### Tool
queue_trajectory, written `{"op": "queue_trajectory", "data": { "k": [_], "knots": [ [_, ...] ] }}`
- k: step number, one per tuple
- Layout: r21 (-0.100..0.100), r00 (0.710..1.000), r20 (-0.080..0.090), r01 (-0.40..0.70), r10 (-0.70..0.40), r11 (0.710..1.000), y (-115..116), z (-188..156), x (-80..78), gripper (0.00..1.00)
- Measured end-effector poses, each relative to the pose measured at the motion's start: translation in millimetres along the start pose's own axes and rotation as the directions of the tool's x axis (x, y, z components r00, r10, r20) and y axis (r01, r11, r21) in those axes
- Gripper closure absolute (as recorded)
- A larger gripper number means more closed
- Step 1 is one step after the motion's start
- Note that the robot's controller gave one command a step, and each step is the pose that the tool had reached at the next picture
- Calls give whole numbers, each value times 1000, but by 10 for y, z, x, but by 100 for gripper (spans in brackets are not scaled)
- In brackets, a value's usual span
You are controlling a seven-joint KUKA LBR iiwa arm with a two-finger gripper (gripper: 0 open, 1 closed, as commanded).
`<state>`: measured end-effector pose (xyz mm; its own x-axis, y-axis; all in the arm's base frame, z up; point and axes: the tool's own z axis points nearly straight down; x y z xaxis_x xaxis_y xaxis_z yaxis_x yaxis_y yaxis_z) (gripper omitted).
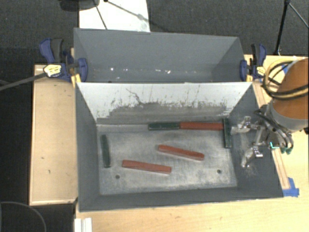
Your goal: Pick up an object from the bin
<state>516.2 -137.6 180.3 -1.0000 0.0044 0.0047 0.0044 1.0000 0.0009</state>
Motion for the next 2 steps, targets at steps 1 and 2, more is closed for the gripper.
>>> {"op": "queue_trajectory", "data": {
  "k": [1, 2],
  "knots": [
    [2, 1000, 8, 5, -5, 1000, 5, -39, -19, 0],
    [1, 1000, 11, -8, 8, 1000, 779, 612, -182, 0]
  ]
}}
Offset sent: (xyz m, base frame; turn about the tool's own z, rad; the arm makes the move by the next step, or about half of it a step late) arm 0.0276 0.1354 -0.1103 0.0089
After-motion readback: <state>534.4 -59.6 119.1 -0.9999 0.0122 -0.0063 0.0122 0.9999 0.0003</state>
